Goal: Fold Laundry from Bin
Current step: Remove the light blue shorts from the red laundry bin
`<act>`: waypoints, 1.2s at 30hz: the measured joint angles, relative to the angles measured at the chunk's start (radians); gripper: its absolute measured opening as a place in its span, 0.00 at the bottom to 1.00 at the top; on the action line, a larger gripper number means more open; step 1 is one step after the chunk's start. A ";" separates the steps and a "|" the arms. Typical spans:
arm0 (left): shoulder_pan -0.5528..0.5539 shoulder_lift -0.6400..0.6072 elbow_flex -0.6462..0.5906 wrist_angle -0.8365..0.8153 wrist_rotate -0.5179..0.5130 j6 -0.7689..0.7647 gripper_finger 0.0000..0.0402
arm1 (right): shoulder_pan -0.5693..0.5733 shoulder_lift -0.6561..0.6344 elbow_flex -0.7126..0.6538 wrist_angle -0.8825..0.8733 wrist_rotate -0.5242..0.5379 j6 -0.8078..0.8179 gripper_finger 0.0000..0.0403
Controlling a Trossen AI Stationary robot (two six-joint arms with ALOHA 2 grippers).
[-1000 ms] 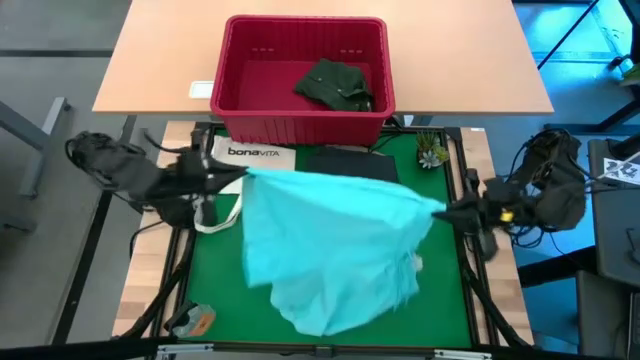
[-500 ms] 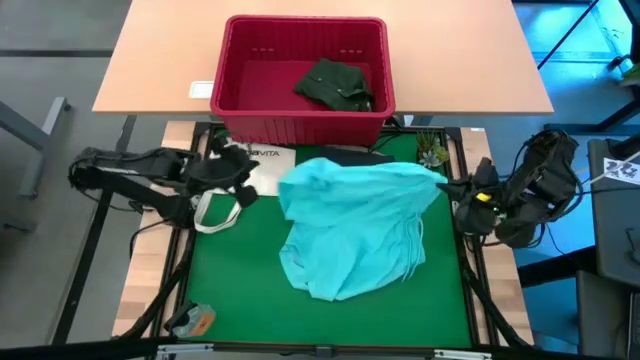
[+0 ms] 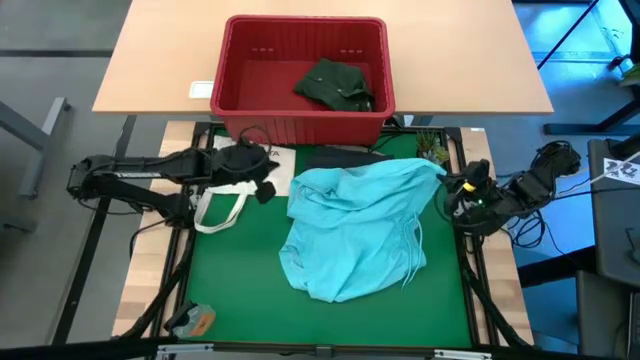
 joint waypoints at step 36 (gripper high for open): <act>0.008 0.640 -0.046 0.795 0.158 0.162 0.37 | -0.016 -0.002 -0.002 0.071 -0.107 -0.031 0.00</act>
